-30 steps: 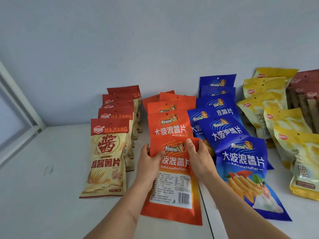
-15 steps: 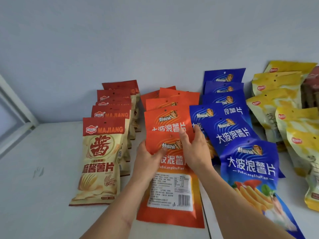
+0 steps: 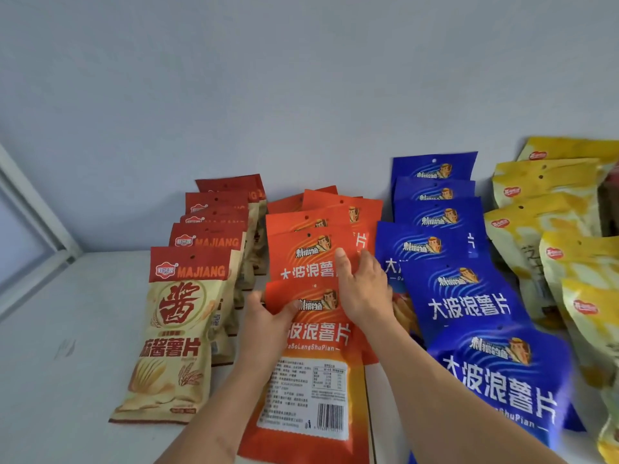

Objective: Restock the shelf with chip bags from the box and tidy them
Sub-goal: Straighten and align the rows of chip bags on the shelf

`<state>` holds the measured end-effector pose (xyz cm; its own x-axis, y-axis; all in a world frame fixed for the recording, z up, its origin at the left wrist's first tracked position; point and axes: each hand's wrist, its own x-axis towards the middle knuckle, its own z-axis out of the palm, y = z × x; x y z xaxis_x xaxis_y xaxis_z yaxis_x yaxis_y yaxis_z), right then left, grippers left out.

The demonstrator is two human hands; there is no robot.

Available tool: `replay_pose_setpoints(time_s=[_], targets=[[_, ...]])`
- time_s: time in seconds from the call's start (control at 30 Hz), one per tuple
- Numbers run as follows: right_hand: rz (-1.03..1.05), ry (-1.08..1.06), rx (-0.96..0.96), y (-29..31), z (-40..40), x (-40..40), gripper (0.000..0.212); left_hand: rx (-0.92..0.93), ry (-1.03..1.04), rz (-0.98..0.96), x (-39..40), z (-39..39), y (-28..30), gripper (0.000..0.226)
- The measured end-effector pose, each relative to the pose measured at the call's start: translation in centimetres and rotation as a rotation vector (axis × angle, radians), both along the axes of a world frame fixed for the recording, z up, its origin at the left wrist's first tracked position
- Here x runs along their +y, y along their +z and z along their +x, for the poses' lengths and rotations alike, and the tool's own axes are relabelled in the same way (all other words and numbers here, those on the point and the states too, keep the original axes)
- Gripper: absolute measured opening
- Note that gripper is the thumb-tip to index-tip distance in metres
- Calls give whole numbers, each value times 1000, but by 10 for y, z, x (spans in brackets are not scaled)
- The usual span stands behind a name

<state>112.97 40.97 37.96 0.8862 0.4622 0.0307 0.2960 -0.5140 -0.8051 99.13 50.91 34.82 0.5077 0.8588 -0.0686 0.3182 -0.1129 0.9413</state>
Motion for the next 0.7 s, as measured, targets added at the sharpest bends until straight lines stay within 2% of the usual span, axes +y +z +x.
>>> replay_pose_setpoints(time_s=[0.17,0.23,0.33,0.47,0.6,0.7], targets=[[78,2,27,-6,2,5,90,-37,-2,-13,6,3,0,52],[34,-24,10,-9,5,7,91,-47,-43,-54,11,5,4,65],[17,-71,28,-10,8,11,96,-128,-144,-273,22,7,7,82],[142,-28,131,-10,10,16,110,-206,-287,-400,30,8,11,59],[168,85,179,-5,13,18,116,-265,-331,-431,37,10,11,52],[177,111,202,-1,17,17,113,-222,-365,-408,43,10,11,49]])
